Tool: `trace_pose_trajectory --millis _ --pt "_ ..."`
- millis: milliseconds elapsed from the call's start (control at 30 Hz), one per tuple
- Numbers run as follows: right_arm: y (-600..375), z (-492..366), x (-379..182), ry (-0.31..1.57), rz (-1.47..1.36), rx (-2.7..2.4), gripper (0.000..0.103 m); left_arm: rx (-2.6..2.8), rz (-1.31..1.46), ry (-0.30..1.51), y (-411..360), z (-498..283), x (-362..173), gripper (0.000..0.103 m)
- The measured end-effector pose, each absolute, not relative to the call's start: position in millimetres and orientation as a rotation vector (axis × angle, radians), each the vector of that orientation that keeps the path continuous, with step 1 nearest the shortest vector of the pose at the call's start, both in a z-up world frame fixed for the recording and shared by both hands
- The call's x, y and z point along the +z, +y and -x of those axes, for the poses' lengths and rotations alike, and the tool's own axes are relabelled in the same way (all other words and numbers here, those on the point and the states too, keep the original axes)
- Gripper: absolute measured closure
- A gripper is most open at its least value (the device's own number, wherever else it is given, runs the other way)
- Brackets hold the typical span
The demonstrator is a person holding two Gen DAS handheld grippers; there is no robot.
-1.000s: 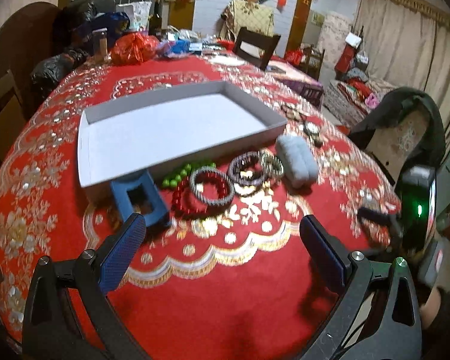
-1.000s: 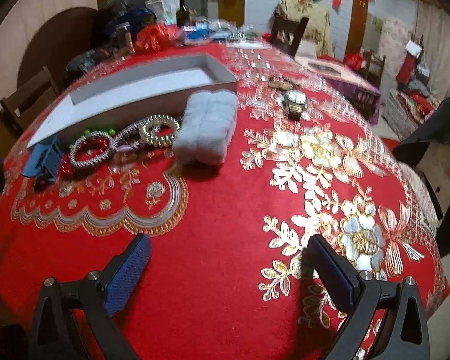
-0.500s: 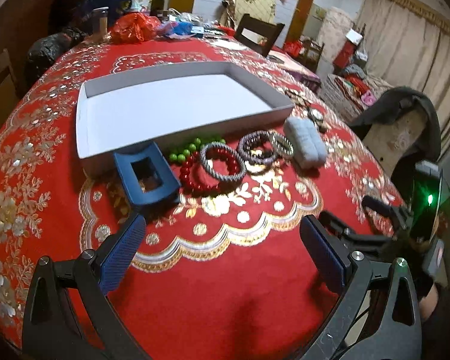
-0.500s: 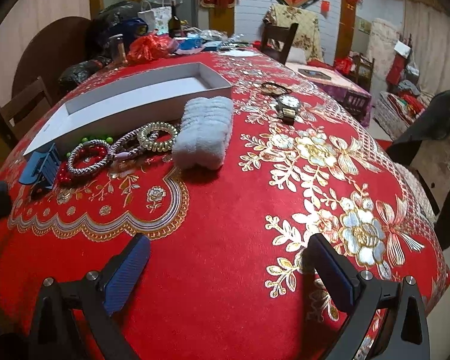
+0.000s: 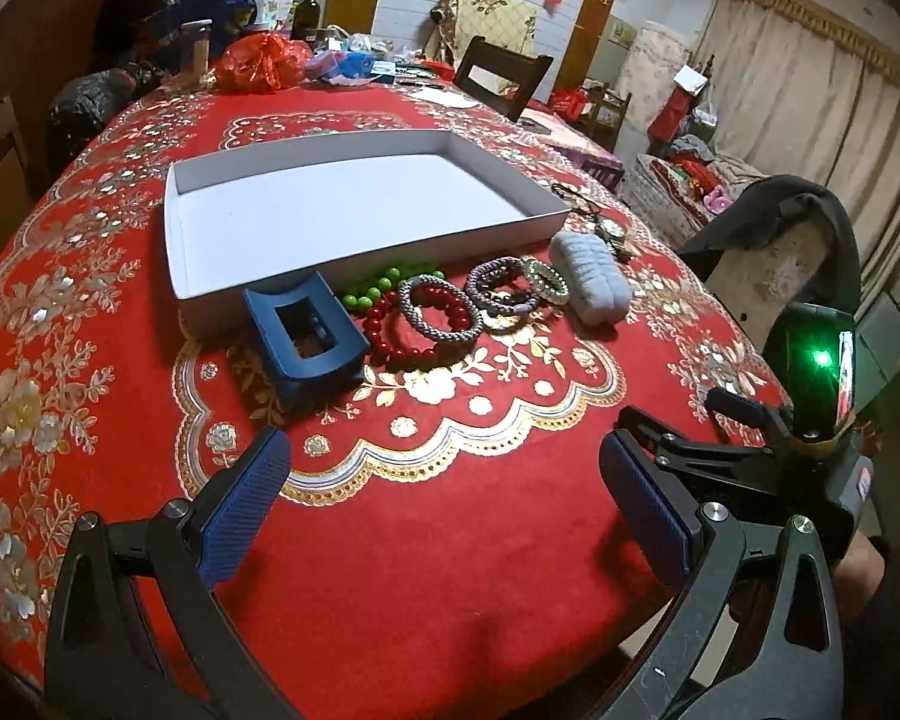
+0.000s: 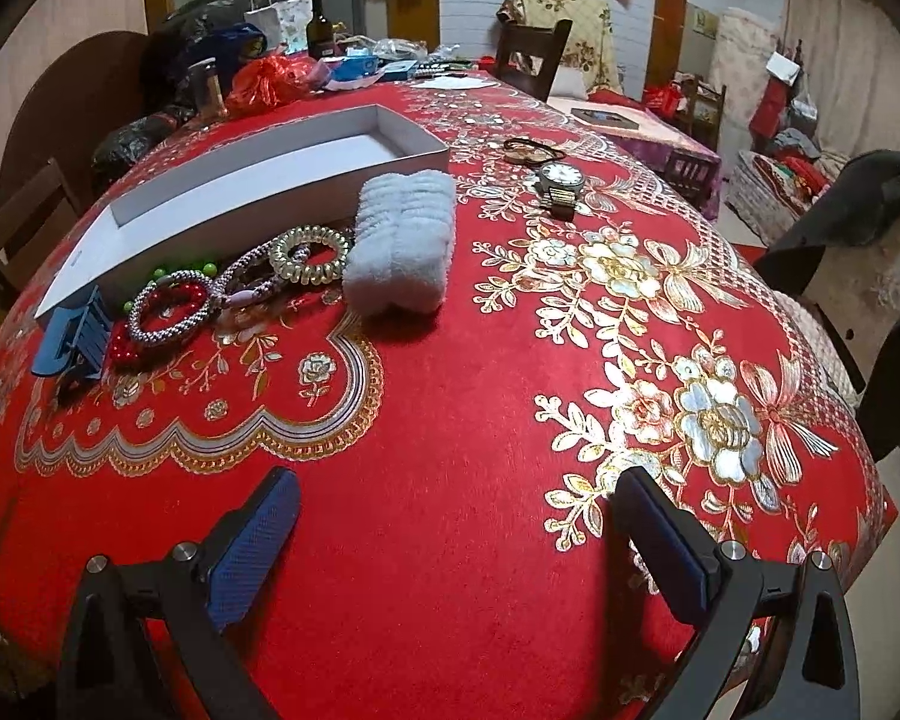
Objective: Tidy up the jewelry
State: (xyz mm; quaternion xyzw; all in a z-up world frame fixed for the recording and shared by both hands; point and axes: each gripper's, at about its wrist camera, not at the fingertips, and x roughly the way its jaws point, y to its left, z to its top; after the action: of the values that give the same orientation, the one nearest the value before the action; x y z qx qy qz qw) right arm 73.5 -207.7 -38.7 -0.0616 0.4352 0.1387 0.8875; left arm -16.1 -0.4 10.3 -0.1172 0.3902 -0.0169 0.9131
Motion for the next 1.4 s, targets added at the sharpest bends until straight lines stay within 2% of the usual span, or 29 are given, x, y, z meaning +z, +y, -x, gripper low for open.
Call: trace_pose_trajectory --millis 300,500,667,1400 --pt "-206.8 -70.1 -39.1 0.900 0.129 0.277 0.000 0.027 0.258 0.799 9.8 18.8 3.6 0.000" --pt "-207.3 -68.1 -38.6 0.909 0.132 0.292 0.000 0.021 0.190 0.691 3.6 26.8 10.6 0.000" --pt "-208.1 -64.2 -39.4 0.894 0.129 0.288 0.000 -0.014 0.215 0.753 6.8 22.8 7.0 0.000" --pt "-205.6 -65.9 -39.6 0.900 0.129 0.282 0.000 -0.052 0.235 0.797 6.7 15.0 -3.6 0.000"
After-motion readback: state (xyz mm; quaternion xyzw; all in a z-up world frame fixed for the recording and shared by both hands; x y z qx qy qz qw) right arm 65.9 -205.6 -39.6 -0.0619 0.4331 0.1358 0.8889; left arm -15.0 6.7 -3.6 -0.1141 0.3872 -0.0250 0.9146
